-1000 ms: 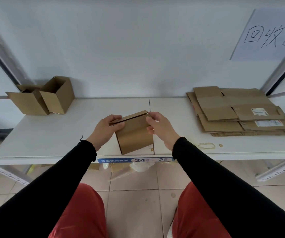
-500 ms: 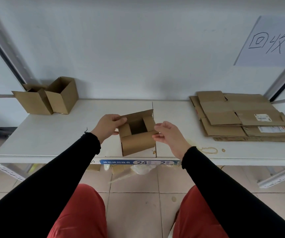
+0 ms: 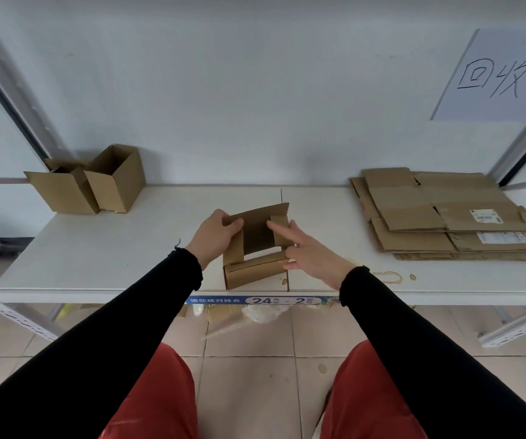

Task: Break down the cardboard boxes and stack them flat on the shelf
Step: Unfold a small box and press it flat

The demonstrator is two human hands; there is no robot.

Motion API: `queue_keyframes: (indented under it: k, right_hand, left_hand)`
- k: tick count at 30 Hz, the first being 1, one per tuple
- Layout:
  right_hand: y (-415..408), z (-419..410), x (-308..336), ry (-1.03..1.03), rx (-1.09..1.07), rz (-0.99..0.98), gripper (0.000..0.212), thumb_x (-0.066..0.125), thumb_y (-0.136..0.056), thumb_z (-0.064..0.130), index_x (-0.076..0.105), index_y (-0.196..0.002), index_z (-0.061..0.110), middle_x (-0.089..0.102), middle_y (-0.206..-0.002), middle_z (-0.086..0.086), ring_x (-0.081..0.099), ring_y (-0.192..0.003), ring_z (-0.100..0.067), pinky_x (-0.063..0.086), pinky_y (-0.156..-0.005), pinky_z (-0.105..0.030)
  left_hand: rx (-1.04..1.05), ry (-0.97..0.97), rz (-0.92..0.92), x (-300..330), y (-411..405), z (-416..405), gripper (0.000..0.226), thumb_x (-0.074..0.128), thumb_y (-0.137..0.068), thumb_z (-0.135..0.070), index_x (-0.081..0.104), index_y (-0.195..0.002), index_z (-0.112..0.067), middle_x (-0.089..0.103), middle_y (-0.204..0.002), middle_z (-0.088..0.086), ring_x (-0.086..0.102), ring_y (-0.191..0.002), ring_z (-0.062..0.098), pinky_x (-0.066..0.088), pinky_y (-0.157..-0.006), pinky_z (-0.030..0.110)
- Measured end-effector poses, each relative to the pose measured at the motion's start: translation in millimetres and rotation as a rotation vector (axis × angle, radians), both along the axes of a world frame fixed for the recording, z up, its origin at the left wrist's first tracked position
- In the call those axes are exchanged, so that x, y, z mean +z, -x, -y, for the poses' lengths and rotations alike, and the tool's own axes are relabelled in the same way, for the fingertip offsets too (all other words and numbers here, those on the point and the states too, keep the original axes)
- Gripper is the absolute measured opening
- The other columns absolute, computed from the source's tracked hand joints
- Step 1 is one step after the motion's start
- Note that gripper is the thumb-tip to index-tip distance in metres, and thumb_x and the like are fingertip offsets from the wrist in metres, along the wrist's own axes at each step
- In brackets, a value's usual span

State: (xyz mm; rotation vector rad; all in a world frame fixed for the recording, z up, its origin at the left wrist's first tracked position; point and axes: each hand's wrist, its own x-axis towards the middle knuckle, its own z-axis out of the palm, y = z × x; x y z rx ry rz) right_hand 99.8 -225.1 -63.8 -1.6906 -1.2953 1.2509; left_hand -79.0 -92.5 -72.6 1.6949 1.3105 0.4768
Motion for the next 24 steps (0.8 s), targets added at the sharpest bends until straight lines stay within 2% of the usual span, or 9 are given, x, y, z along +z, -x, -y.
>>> queue_keyframes:
  k: [3,5,7,9,11,13,17,20,24]
  right_hand:
    - [2.5,-7.1,6.6,0.023,0.046,0.192,0.061,0.038,-0.106,0.01,0.032,-0.155,0.046,-0.014,-0.169,-0.002,0.052,-0.123,-0.016,0.05,-0.101,-0.031]
    - [0.5,-10.0,5.1,0.028,0.062,0.257,0.057,0.038,-0.106,0.014,0.033,-0.155,0.045,-0.013,-0.169,-0.002,0.054,-0.115,-0.017,0.053,-0.095,-0.026]
    - [-1.7,-9.5,0.4,0.001,0.062,0.304,0.055,0.038,-0.105,0.018,0.035,-0.153,0.045,-0.008,-0.169,0.0,0.055,-0.106,-0.012,0.05,-0.089,-0.018]
    - [-3.5,-7.3,-6.0,-0.059,0.031,0.324,0.052,0.039,-0.103,0.019,0.038,-0.148,0.045,0.004,-0.167,0.005,0.06,-0.104,-0.01,0.05,-0.095,-0.023]
    - [-5.2,-4.0,-12.7,-0.115,-0.012,0.29,0.05,0.042,-0.1,0.02,0.039,-0.142,0.046,0.017,-0.162,0.011,0.066,-0.101,-0.009,0.052,-0.1,-0.034]
    - [-5.3,-0.6,-17.7,-0.158,-0.053,0.23,0.051,0.046,-0.097,0.018,0.037,-0.138,0.046,0.028,-0.154,0.012,0.069,-0.098,-0.01,0.052,-0.103,-0.042]
    - [-2.5,3.2,-25.9,-0.25,-0.211,0.036,0.055,0.05,-0.096,0.012,0.031,-0.136,0.046,0.041,-0.132,0.024,0.071,-0.091,-0.027,0.054,-0.1,-0.048]
    - [0.2,2.0,-34.2,-0.28,-0.345,-0.022,0.045,0.053,-0.098,0.032,0.031,-0.133,0.05,0.051,-0.136,0.017,0.064,-0.102,-0.026,0.051,-0.102,-0.051]
    - [2.8,-3.8,-46.4,-0.208,-0.492,-0.124,0.036,0.042,-0.098,0.062,0.036,-0.126,0.04,0.061,-0.123,0.007,0.062,-0.113,-0.018,0.045,-0.105,-0.044]
  left_hand:
    - [-0.026,-0.053,-0.058,5.1,-5.0,8.3,0.052,0.065,-0.094,-0.045,0.039,-0.128,-0.015,0.057,-0.115,0.006,0.06,-0.103,0.023,0.05,-0.085,0.033]
    - [-0.056,-0.053,-0.081,7.0,-4.5,8.6,0.062,0.074,-0.088,-0.04,0.036,-0.13,-0.017,0.055,-0.116,0.006,0.059,-0.101,0.023,0.047,-0.078,0.028]
    - [-0.071,-0.05,-0.085,7.4,-2.2,5.4,0.056,0.072,-0.088,-0.037,0.039,-0.128,-0.019,0.057,-0.116,0.006,0.059,-0.1,0.021,0.048,-0.077,0.029]
    - [-0.068,-0.066,-0.026,9.0,2.1,0.6,0.035,0.064,-0.091,-0.034,0.05,-0.121,-0.02,0.062,-0.114,0.005,0.06,-0.104,0.023,0.052,-0.088,0.037]
    - [-0.093,-0.107,0.033,12.6,6.4,-0.8,0.018,0.054,-0.095,-0.026,0.063,-0.108,-0.018,0.066,-0.104,0.004,0.061,-0.102,0.025,0.052,-0.093,0.042]
    - [-0.178,-0.207,-0.01,16.9,8.8,2.7,0.024,0.045,-0.098,-0.019,0.068,-0.104,-0.018,0.068,-0.099,0.003,0.061,-0.096,0.022,0.048,-0.083,0.033]
    - [-0.249,-0.388,-0.052,18.1,11.4,6.4,0.034,0.037,-0.102,-0.014,0.068,-0.114,-0.022,0.069,-0.099,-0.002,0.062,-0.094,0.014,0.044,-0.076,0.024]
    - [-0.31,-0.552,-0.106,15.4,15.6,10.4,0.036,0.038,-0.105,-0.014,0.065,-0.126,-0.022,0.068,-0.085,-0.01,0.063,-0.081,0.01,0.045,-0.074,0.02]
    - [-0.408,-0.654,-0.261,-2.6,17.9,16.1,0.04,0.038,-0.107,-0.017,0.057,-0.141,-0.025,0.063,-0.136,-0.005,0.058,-0.122,0.017,0.038,-0.104,0.023]
